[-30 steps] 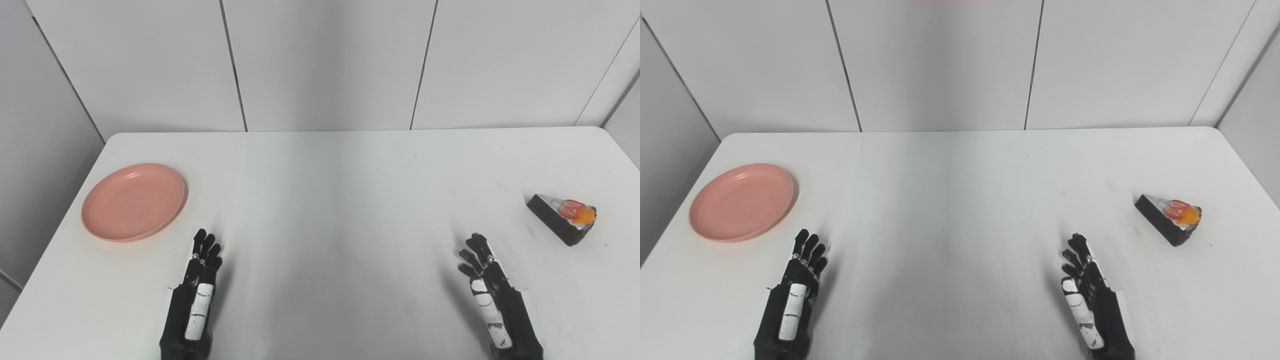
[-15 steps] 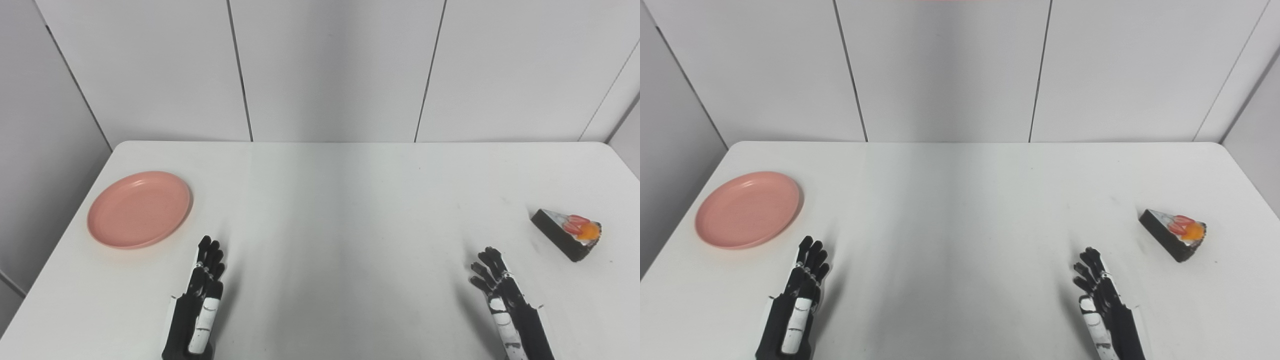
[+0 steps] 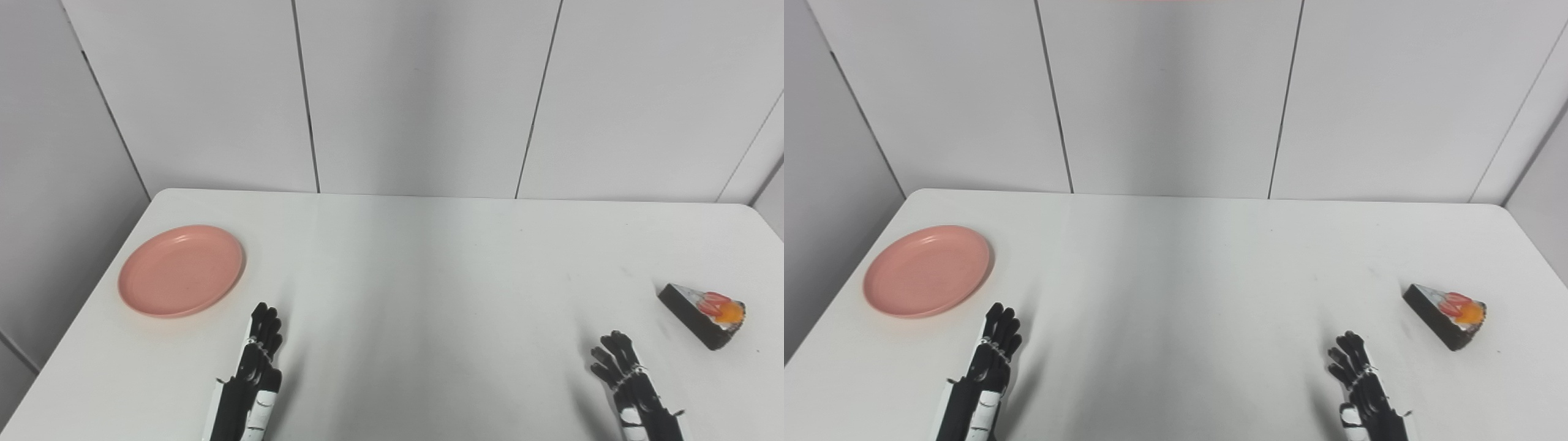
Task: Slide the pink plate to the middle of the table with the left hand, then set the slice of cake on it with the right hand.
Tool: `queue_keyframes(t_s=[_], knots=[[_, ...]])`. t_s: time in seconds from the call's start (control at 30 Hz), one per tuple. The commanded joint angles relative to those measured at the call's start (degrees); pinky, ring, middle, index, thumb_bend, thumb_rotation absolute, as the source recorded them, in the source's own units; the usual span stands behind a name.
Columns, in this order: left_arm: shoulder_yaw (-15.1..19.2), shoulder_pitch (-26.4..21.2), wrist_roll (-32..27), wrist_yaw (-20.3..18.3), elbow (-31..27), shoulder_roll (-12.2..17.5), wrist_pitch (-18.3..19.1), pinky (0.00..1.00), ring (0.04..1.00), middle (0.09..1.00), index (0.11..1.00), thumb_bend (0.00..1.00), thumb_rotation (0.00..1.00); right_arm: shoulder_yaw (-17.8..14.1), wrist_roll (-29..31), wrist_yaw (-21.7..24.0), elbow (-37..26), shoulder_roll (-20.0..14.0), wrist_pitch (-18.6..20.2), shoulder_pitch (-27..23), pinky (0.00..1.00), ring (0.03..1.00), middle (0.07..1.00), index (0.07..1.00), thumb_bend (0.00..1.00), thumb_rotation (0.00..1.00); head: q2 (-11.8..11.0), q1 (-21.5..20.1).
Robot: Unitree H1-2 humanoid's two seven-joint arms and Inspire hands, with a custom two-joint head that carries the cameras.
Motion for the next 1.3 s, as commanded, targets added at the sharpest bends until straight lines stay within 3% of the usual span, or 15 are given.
queue_keyframes(t_s=[0.0,0.3,0.93,1.07,1.27], knots=[[-1.45,0.17,0.5,-0.03,4.79,-1.94,0.9,0.97,0.994,1.0,1.0,0.75,0.8,-1.02,0.28,0.27,3.92,-1.03,0.04,0.12,0.9,0.893,0.931,0.943,0.81,0.95,0.03,0.04],[-2.03,-0.09,1.77,0.84,5.55,-2.43,-0.19,0.95,0.986,1.0,1.0,0.76,0.77,-1.58,2.03,1.42,4.97,-1.37,-0.2,-0.13,0.94,0.919,0.948,0.958,0.81,0.96,-0.48,2.51],[-1.53,-0.68,0.15,0.96,7.08,-1.62,-1.61,0.95,0.97,0.991,1.0,0.75,0.74,-1.42,-0.52,1.01,6.04,-0.37,-0.45,-0.59,0.92,0.904,0.943,0.959,0.79,0.98,-2.39,0.75],[-0.78,-0.71,-0.33,1.4,4.96,-1.52,-1.76,0.91,0.93,0.934,0.976,0.79,0.74,-1.18,-1.35,0.77,6.16,-0.06,-0.45,-0.74,0.92,0.908,0.946,0.961,0.78,0.97,-2.2,0.13],[0.44,-4.09,-1.93,1.35,-2.39,-0.71,-1.95,0.8,0.838,0.808,0.838,0.8,0.7,-0.84,-0.71,1.36,6.75,0.12,-0.44,-1.08,0.91,0.9,0.938,0.952,0.78,0.95,-2.54,0.59]])
